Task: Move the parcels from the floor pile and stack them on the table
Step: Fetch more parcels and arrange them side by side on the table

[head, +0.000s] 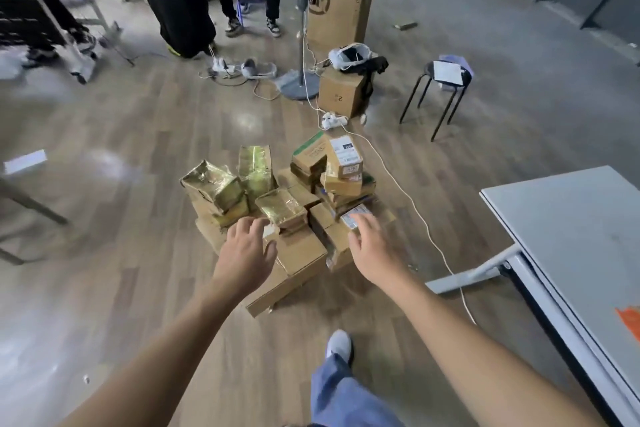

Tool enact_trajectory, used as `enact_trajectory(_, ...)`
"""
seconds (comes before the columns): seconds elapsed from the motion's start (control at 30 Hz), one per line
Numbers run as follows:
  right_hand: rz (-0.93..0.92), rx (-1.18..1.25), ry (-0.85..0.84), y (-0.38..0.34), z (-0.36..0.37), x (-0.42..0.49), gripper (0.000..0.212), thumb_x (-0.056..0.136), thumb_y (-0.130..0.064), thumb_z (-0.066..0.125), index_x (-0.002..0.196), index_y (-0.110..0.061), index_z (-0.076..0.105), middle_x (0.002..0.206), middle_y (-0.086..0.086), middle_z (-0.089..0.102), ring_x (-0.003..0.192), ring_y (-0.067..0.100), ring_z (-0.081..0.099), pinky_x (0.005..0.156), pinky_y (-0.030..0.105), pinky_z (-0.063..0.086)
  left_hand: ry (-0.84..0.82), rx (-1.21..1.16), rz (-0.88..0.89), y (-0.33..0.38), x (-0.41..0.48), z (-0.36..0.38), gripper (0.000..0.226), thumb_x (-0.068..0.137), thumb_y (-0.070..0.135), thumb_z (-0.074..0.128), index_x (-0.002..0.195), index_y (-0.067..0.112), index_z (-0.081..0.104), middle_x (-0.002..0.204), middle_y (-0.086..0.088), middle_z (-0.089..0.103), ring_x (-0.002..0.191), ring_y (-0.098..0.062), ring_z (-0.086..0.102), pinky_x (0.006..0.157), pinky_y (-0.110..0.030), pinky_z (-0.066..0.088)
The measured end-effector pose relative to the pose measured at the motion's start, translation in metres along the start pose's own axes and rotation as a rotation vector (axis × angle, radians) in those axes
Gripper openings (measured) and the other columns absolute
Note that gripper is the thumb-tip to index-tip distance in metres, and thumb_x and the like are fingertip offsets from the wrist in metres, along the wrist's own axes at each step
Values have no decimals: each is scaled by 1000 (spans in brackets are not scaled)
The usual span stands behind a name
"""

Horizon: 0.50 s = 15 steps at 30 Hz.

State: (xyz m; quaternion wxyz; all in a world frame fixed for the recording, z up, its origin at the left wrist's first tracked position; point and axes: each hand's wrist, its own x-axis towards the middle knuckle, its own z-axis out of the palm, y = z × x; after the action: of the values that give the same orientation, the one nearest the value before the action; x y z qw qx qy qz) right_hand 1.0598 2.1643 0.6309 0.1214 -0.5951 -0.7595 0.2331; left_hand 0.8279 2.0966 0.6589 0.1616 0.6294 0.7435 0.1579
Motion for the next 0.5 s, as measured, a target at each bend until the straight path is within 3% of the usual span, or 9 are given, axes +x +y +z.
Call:
enact_trajectory(0.2,-36,-13,-76,-25,41,99,47,103,-27,36,147,-13,35,151,5,35,139,21,33,113,36,30,-36,60,-104,-58,70,-9,43,94,26,53,133,10,47,132,-12,46,123,-34,42,95,-42,43)
enact_trajectory(0.5,-125,-92,-246,-64,104,267,48,102,-31,33,149,-18,32,152,-1,36,135,20,39,108,36,38,-86,43,-348,-142,203,-22,41,94,27,52,131,11,47,130,-14,46,125,-36,41,100,-43,39)
